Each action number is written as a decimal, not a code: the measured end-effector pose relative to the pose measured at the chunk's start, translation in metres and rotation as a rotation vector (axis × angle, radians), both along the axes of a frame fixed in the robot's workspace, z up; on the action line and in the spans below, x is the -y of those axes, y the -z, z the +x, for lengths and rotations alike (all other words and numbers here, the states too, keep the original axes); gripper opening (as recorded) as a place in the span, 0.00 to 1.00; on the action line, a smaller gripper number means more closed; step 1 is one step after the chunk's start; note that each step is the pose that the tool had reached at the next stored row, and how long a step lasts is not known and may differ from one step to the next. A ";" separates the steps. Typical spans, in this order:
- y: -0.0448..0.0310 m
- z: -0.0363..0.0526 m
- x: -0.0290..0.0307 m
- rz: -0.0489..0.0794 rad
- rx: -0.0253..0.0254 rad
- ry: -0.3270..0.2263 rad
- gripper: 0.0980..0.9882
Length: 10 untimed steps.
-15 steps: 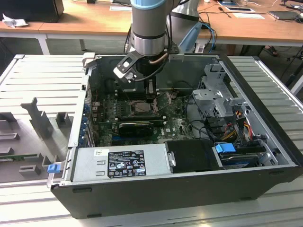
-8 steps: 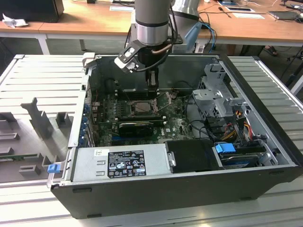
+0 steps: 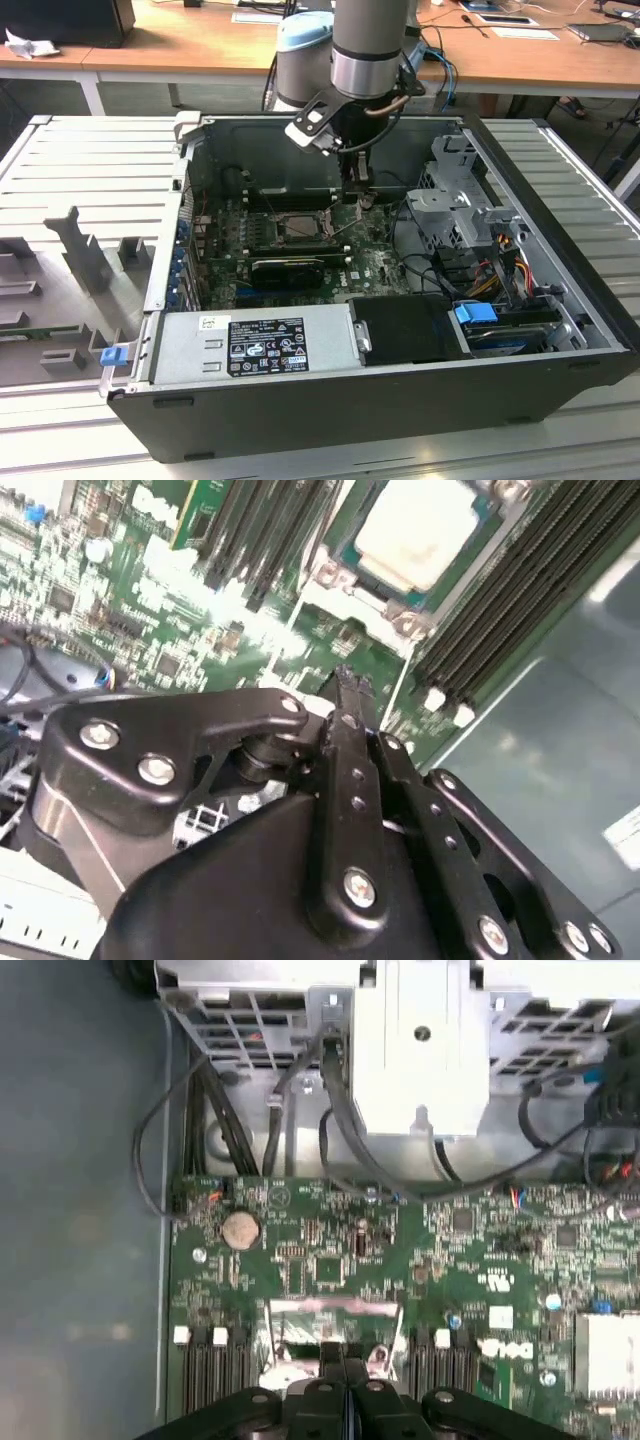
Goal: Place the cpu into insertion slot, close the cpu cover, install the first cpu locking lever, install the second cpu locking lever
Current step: 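Close the cpu cover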
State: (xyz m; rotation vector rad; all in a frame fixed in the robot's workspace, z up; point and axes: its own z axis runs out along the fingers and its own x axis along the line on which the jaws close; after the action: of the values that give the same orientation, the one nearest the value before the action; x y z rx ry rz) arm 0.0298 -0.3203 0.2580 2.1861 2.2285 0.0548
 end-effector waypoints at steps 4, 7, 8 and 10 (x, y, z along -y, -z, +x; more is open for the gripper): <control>0.0004 0.0117 -0.0001 0.000 0.0000 -0.002 0.01; 0.0005 0.0173 -0.0002 0.000 0.0000 -0.002 0.01; 0.0006 0.0191 -0.0002 0.000 0.0000 -0.002 0.01; 0.0008 0.0230 -0.0003 0.000 0.0000 -0.002 0.01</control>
State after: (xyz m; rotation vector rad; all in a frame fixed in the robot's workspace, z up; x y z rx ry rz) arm 0.0528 -0.3200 0.2572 2.1839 2.2307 0.0548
